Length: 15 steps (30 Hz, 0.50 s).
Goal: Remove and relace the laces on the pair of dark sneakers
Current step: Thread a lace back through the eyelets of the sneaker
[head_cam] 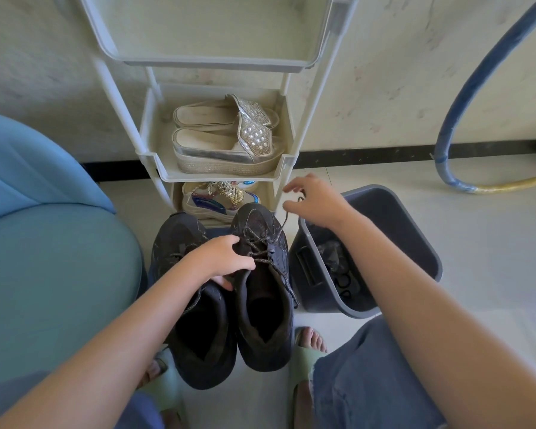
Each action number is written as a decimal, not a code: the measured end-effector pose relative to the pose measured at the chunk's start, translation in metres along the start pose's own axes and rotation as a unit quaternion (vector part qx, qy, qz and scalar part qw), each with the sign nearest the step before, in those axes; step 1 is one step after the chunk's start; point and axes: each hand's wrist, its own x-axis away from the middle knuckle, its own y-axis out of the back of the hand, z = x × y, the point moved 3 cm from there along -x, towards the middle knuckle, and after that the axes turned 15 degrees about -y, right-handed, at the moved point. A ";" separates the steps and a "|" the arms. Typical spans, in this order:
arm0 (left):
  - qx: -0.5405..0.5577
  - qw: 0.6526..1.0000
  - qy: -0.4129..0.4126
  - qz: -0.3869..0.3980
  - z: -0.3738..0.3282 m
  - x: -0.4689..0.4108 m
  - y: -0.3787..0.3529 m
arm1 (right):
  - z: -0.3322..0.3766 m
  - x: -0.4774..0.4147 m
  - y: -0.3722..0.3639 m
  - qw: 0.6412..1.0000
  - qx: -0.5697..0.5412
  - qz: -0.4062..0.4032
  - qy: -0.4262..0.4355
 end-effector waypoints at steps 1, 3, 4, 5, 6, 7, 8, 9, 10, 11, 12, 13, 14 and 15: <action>-0.008 1.000 -0.006 0.003 0.000 0.001 -0.002 | 0.004 0.000 -0.005 0.999 0.027 0.009 0.016; -0.039 0.999 -0.016 0.013 -0.001 0.003 -0.007 | 0.008 0.001 -0.018 0.996 0.068 0.056 0.026; -0.062 0.998 -0.019 0.012 -0.001 0.003 -0.009 | 0.009 0.002 -0.026 0.992 0.085 0.087 0.021; -0.094 0.995 -0.022 0.006 0.000 0.002 -0.010 | 0.009 0.002 -0.034 0.988 0.106 0.110 0.016; -0.128 0.991 -0.023 -0.001 0.000 0.000 -0.011 | 0.009 0.002 -0.040 0.983 0.133 0.124 0.015; -0.153 0.988 -0.025 -0.007 0.001 -0.001 -0.011 | 0.009 0.002 -0.045 0.978 0.158 0.134 0.019; -0.159 0.987 -0.027 -0.011 0.001 -0.002 -0.011 | 0.010 0.003 -0.048 0.973 0.178 0.142 0.026; -0.150 0.988 -0.027 -0.011 0.001 -0.003 -0.011 | 0.011 0.003 -0.049 0.969 0.193 0.149 0.030; -0.134 0.991 -0.023 -0.005 0.001 -0.002 -0.011 | 0.011 0.003 -0.049 0.966 0.201 0.159 0.030; -0.119 0.993 -0.021 0.001 0.001 -0.002 -0.011 | 0.011 0.004 -0.049 0.963 0.206 0.172 0.027; -0.108 0.994 -0.020 0.005 0.002 -0.002 -0.010 | 0.012 0.006 -0.048 0.960 0.208 0.185 0.021; -0.100 0.995 -0.021 0.008 0.003 -0.003 -0.010 | 0.012 0.007 -0.047 0.960 0.206 0.191 0.017; -0.094 0.995 -0.021 0.011 0.004 -0.003 -0.010 | 0.011 0.007 -0.047 0.961 0.198 0.193 0.015; -0.092 0.995 -0.022 0.014 0.004 -0.003 -0.010 | 0.011 0.007 -0.045 0.964 0.184 0.191 0.015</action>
